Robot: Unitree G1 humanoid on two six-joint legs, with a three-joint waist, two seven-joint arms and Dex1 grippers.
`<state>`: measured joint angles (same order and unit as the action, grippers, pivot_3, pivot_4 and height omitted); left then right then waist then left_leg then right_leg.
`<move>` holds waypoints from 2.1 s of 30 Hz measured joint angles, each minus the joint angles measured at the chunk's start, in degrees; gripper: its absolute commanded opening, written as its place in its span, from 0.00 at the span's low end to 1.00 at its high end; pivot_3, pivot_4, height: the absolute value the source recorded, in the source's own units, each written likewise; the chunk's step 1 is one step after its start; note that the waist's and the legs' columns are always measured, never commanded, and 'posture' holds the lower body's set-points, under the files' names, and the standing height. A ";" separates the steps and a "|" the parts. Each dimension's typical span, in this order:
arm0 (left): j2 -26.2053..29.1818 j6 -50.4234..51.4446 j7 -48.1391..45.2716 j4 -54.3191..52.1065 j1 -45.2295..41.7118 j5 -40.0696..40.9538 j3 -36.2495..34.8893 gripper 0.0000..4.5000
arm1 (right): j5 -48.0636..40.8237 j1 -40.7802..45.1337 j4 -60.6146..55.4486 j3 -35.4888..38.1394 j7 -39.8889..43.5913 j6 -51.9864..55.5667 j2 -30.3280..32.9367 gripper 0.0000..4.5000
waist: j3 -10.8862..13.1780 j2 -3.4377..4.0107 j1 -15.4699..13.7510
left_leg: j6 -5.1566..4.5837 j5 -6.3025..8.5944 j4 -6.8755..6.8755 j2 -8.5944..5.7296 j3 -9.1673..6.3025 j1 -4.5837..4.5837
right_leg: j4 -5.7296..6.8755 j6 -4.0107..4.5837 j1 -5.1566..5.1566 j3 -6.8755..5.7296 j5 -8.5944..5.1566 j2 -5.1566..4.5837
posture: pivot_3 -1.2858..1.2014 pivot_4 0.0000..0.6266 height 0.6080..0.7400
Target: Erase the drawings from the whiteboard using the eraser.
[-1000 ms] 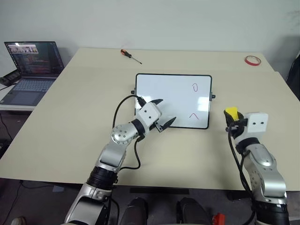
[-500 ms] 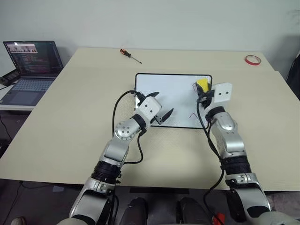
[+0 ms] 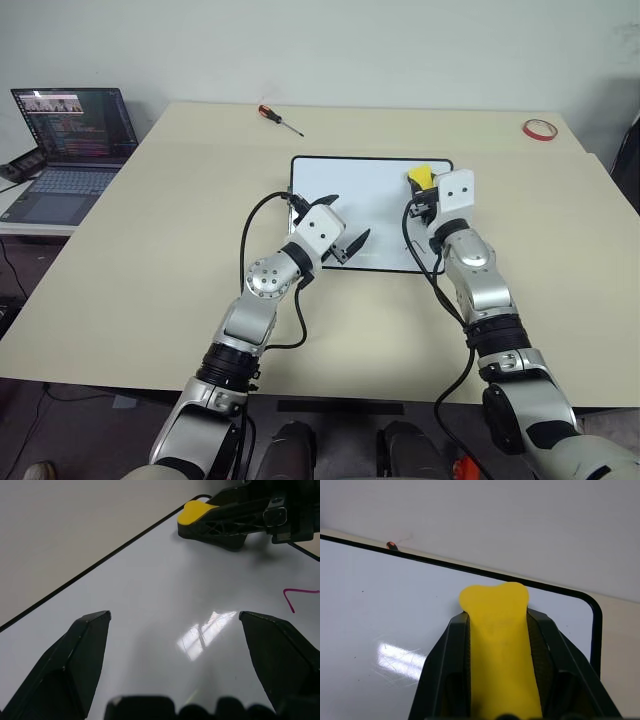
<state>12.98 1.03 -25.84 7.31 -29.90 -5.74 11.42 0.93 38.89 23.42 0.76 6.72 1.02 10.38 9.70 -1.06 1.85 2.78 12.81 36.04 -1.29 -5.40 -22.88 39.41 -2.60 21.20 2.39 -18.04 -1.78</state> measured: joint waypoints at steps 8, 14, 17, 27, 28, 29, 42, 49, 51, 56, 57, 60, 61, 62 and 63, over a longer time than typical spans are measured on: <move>-0.82 0.85 -0.87 -0.81 1.10 0.08 0.82 1.00 | 0.16 -7.03 -13.43 -1.57 1.32 11.75 0.82 0.26 | -0.02 0.01 -0.01 | 0.00 0.00 0.02 0.00 -0.03 0.02 | 0.07 0.00 0.00 0.00 0.00 0.01 | 0.52 0.24 1.00; -0.93 1.38 -0.83 -2.19 2.26 0.10 0.76 1.00 | 0.17 -12.98 -24.65 -2.23 1.81 22.42 1.11 0.26 | -0.03 0.00 -0.02 | 0.00 0.00 0.02 0.00 -0.06 0.05 | 0.10 0.00 -0.03 -0.02 0.00 0.02 | 0.52 0.24 1.00; -1.17 1.54 -0.80 -2.36 2.30 0.10 0.76 1.00 | 0.18 -13.49 -26.48 -2.32 1.77 24.92 1.09 0.26 | -0.03 0.00 -0.02 | 0.00 0.00 0.02 0.00 -0.06 0.05 | 0.11 0.00 -0.02 -0.02 0.00 0.02 | 0.52 0.24 1.00; -1.91 2.90 -1.03 -5.41 5.02 2.25 -0.14 1.00 | -4.39 -16.66 -30.30 -0.38 5.13 25.22 0.92 0.26 | -0.02 0.01 0.00 | 0.00 0.00 -0.05 0.01 -0.06 -0.08 | -0.03 0.00 0.08 -0.01 -0.01 0.01 | 0.52 0.24 1.00; -2.16 3.57 -1.18 -6.48 5.83 3.63 -0.72 1.00 | -5.12 -17.78 -32.10 0.07 5.86 25.96 1.23 0.26 | -0.01 0.01 -0.01 | 0.00 0.00 -0.05 0.01 -0.06 -0.11 | -0.06 0.00 0.09 -0.02 -0.01 0.01 | 0.52 0.24 1.00; -2.06 3.82 -1.45 -7.64 6.60 4.81 -1.14 1.00 | -5.91 -18.74 -34.00 0.33 6.47 26.96 1.94 0.26 | -0.01 0.01 -0.01 | 0.00 0.00 -0.05 0.01 -0.06 -0.12 | -0.10 0.00 0.10 -0.01 -0.01 0.01 | 0.52 0.24 1.00; 6.02 3.82 -9.81 -21.27 25.09 13.64 -3.89 1.00 | -12.45 -50.07 -63.73 6.08 13.48 31.50 11.32 0.26 | -0.02 0.01 -0.18 | -0.02 0.02 -0.18 0.01 -0.13 -0.06 | -0.38 -0.01 -0.10 -0.02 -0.04 -0.09 | 0.52 0.24 1.00; 6.76 3.79 -9.29 -23.37 30.58 13.46 -2.35 1.00 | -11.72 -58.50 -60.76 11.44 13.71 22.63 10.01 0.26 | -0.01 0.01 -0.18 | -0.03 0.01 -0.15 0.05 -0.13 0.02 | -0.38 -0.14 -0.15 -0.06 -0.11 -0.24 | 0.52 0.24 1.00; 6.01 3.79 -8.43 -23.96 30.58 13.23 -1.88 1.00 | -11.94 -58.27 -60.12 12.07 14.28 21.25 10.05 0.26 | -0.01 0.01 -0.18 | -0.03 0.01 -0.14 0.06 -0.11 0.04 | -0.38 -0.24 -0.17 -0.05 -0.16 -0.23 | 0.52 0.24 1.00; 5.83 3.57 -7.45 -24.59 30.41 12.11 -0.93 1.00 | -12.94 -54.98 -57.75 12.24 14.45 20.40 10.06 0.26 | -0.01 0.01 -0.14 | -0.02 0.01 -0.18 0.04 -0.11 0.02 | -0.38 -0.02 -0.14 -0.05 -0.05 -0.21 | 0.52 0.24 1.00; 5.86 3.49 -7.29 -24.59 30.35 12.05 -1.04 1.00 | -12.92 -54.35 -57.35 12.13 14.45 19.96 10.12 0.26 | -0.01 0.01 -0.19 | -0.02 0.01 -0.18 0.04 -0.13 0.00 | -0.38 -0.02 -0.14 -0.05 -0.05 -0.21 | 0.52 0.24 1.00; 6.02 3.28 -7.08 -23.92 29.55 11.79 -1.58 1.00 | -12.17 -51.00 -55.12 10.58 14.55 18.97 10.69 0.26 | 0.00 -0.01 -0.12 | -0.02 0.01 -0.17 0.01 -0.09 0.01 | -0.38 -0.03 -0.15 -0.06 -0.04 -0.20 | 0.52 0.24 1.00; 6.00 3.27 -6.83 -22.94 28.29 11.57 -1.76 1.00 | -11.46 -48.06 -53.25 9.65 14.54 18.49 10.79 0.26 | 0.00 0.00 -0.02 | -0.03 0.00 -0.15 0.01 -0.05 0.02 | -0.37 -0.05 -0.13 -0.05 -0.03 -0.10 | 0.52 0.24 1.00; 5.99 3.27 -6.56 -22.35 27.21 11.37 -1.92 1.00 | -11.06 -44.99 -51.17 8.62 14.51 17.86 10.79 0.26 | 0.00 0.00 0.04 | -0.03 0.00 -0.12 0.04 -0.04 0.05 | -0.37 -0.09 -0.15 -0.03 -0.02 0.02 | 0.52 0.24 1.00; 5.95 3.25 -6.26 -22.16 26.33 11.24 -2.02 1.00 | -10.76 -41.91 -48.96 7.65 14.51 17.06 10.74 0.26 | 0.00 0.00 0.05 | -0.03 0.00 -0.12 0.05 -0.04 0.05 | -0.37 -0.10 -0.15 -0.02 -0.01 0.05 | 0.52 0.24 1.00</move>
<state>18.93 4.28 -32.10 -14.84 -3.57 5.50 9.40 -9.84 -3.03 -25.53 8.41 21.23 18.08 21.12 9.71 -1.06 1.90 2.75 12.81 35.92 -1.24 -5.44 -22.83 39.04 -2.69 21.05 2.37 -18.05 -1.73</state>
